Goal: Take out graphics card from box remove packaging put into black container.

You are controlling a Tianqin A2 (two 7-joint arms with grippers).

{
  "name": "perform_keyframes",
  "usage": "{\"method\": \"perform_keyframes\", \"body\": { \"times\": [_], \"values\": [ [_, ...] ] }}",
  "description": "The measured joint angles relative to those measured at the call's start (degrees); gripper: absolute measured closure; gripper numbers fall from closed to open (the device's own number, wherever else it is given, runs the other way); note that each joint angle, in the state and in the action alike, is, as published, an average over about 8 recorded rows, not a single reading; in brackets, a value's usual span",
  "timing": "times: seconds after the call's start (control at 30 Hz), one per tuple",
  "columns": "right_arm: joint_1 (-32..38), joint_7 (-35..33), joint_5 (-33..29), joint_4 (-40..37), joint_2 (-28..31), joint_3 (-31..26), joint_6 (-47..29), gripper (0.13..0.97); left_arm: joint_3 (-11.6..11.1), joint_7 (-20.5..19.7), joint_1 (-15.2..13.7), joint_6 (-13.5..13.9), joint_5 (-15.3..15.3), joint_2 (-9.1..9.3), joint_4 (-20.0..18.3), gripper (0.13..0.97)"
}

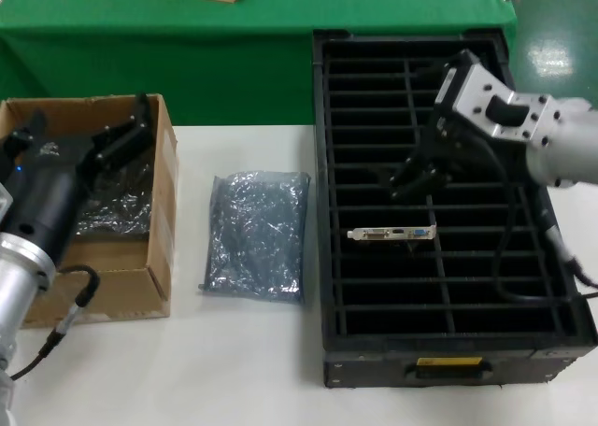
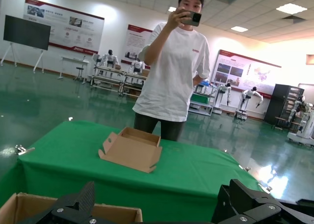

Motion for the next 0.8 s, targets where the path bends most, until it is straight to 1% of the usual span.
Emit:
{"method": "perform_keyframes", "body": {
  "times": [0.8],
  "values": [
    [-22.1,-12.94,21.37,2.83,-3.14,8.31,23.83,0.129,-10.23,3.91,10.27,7.11,12.4,9.53,1.66,0.132]
  ]
}}
